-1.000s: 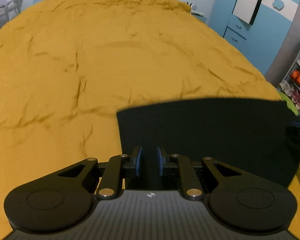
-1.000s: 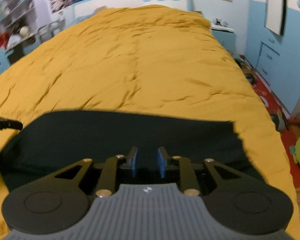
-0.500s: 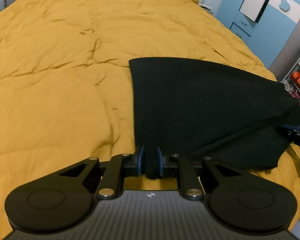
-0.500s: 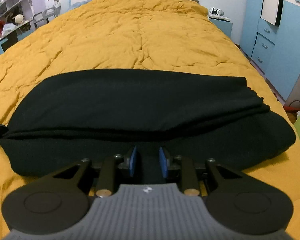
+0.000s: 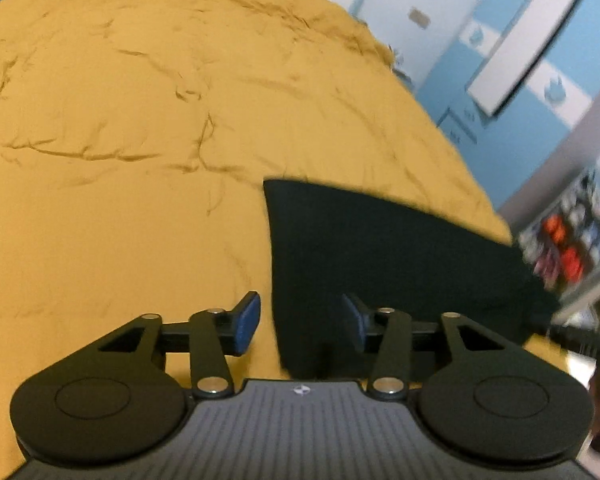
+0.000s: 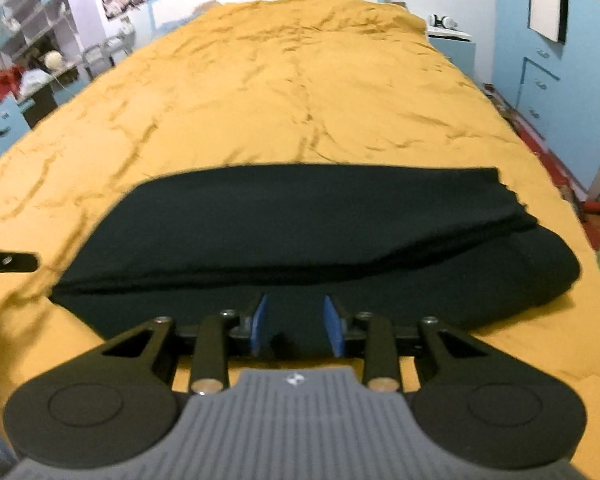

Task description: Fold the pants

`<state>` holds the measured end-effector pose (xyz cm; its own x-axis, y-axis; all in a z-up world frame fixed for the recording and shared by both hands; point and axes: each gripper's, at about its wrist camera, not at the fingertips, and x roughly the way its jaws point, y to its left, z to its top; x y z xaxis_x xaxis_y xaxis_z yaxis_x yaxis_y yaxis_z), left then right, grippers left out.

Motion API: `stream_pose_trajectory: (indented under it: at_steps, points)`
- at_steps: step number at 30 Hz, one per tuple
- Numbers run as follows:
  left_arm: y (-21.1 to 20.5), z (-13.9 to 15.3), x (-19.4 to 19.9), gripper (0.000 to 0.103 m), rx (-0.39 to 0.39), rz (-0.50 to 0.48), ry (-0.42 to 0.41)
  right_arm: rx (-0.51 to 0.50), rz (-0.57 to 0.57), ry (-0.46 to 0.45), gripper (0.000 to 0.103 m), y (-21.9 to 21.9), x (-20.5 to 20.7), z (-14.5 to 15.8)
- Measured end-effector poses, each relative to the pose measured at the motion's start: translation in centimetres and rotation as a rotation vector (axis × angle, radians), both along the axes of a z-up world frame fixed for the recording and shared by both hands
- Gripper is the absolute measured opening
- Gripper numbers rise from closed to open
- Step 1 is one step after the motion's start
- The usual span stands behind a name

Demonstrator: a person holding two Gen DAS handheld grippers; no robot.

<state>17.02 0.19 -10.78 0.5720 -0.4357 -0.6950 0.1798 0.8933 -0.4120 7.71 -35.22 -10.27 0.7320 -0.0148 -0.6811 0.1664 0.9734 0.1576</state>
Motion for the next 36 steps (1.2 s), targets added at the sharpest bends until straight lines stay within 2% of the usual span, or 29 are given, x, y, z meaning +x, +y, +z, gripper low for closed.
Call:
stream_pose_trajectory:
  at_steps: [3,5,8,13,16,17,18,21,25,29,36]
  points:
    - [0.6,-1.8,3.0,0.060,-0.122,0.033,0.039,0.027,0.006,-0.016,0.028,0.5,0.9,0.3]
    - [1.0,-3.4,4.6,0.061,-0.181,0.060,0.094,0.037,0.005,-0.016,0.028,0.8,1.5,0.1]
    - [0.9,-5.8,6.5,0.060,-0.218,0.072,0.177,0.049,-0.001,-0.012,0.028,0.7,2.4,-0.2]
    - [0.8,-7.6,7.3,0.060,-0.278,0.089,0.197,0.095,-0.011,-0.018,0.028,-0.4,3.4,-1.0]
    - [0.4,-7.4,7.3,0.044,-0.265,0.075,0.191,0.115,0.004,-0.034,0.021,-0.3,4.4,-1.3]
    - [0.4,-7.4,7.4,0.030,-0.267,0.079,0.191,0.115,0.014,-0.045,0.018,0.0,4.8,-1.4]
    - [0.4,-7.4,7.4,0.024,-0.277,0.088,0.195,0.108,0.028,-0.050,0.016,0.3,5.1,-1.5]
    - [0.5,-6.6,7.1,0.012,-0.285,0.091,0.176,0.029,0.040,-0.028,0.010,1.5,6.0,-1.8]
    - [-0.4,-4.3,7.4,0.010,-0.277,0.083,0.134,0.016,0.061,0.029,0.010,1.4,6.6,-2.8]
    - [-2.7,-0.3,7.9,0.009,-0.249,0.060,0.100,0.070,0.044,-0.002,0.010,0.2,6.0,-2.1]
    - [-9.6,5.8,8.7,0.008,-0.172,-0.020,0.091,0.064,-0.022,-0.039,0.012,-3.6,3.5,0.4]
